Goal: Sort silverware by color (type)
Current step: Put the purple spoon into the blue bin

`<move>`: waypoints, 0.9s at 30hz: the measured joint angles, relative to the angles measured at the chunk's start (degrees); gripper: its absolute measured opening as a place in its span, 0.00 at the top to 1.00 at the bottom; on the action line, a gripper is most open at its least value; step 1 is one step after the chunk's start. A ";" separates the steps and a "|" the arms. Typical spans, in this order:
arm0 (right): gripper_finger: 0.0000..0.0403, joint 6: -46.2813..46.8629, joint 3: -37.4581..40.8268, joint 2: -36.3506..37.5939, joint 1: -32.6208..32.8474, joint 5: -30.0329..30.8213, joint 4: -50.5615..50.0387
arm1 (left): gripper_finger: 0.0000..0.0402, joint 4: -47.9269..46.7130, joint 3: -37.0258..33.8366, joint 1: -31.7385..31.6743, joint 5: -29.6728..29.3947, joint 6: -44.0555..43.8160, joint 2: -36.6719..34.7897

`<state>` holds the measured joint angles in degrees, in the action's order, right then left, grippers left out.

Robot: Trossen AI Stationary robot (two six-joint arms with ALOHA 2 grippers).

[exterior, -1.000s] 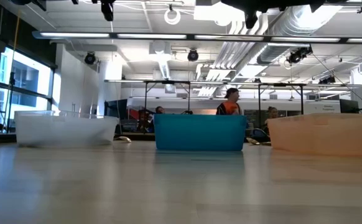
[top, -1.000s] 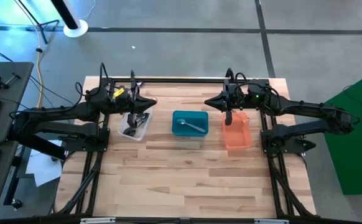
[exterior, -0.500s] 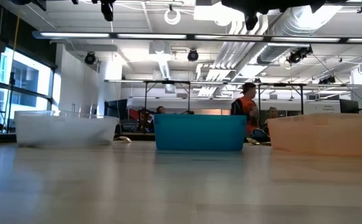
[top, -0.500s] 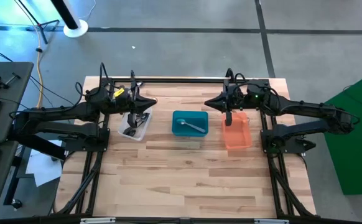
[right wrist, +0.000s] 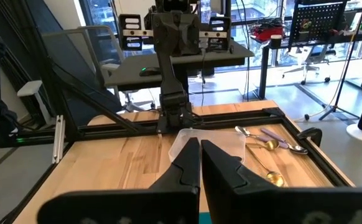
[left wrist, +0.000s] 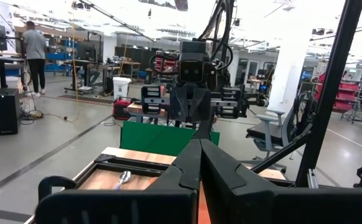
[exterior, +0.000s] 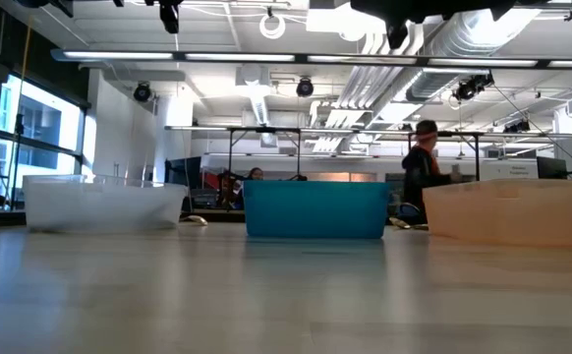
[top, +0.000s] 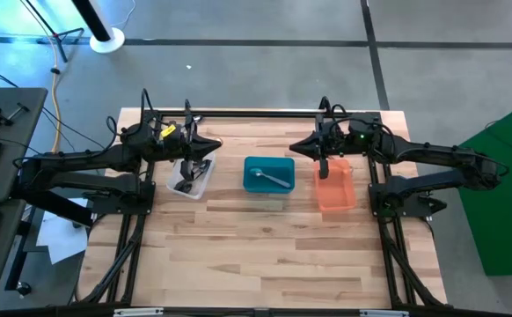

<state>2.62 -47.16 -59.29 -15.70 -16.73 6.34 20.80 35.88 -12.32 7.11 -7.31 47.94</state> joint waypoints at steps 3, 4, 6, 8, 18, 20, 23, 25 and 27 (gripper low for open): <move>1.00 0.05 0.00 0.00 0.00 -0.02 -0.66 | 1.00 0.00 0.00 0.00 -0.01 0.00 0.00; 1.00 0.05 0.00 0.00 0.00 -0.02 -0.84 | 1.00 0.00 0.00 0.00 -0.01 0.00 0.00; 1.00 0.05 0.00 0.00 0.00 -0.02 -1.04 | 1.00 0.00 0.00 0.00 -0.02 0.00 0.00; 1.00 -0.05 0.00 0.00 0.00 -0.02 -1.04 | 1.00 0.00 0.00 0.00 -0.02 0.01 0.00; 1.00 -0.09 0.00 0.00 0.00 -0.02 -1.04 | 1.00 0.00 0.00 -0.02 -0.73 0.04 0.00; 1.00 -0.10 0.00 0.00 0.00 -0.02 -1.04 | 1.00 0.00 0.00 -0.02 -1.55 0.07 0.00; 1.00 -0.10 0.00 0.00 0.00 -0.02 -1.04 | 1.00 0.00 0.00 -0.02 -2.86 0.55 0.00; 1.00 -0.10 0.00 0.00 0.00 -0.02 -1.04 | 1.00 0.00 0.00 -0.02 -3.22 2.06 0.00; 1.00 -0.10 0.00 0.00 0.00 -0.02 -1.04 | 0.98 0.00 0.00 -0.02 -3.26 2.93 0.00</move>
<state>2.52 -47.16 -59.29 -15.70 -16.75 5.30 20.80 35.88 -12.34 3.86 -4.38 47.94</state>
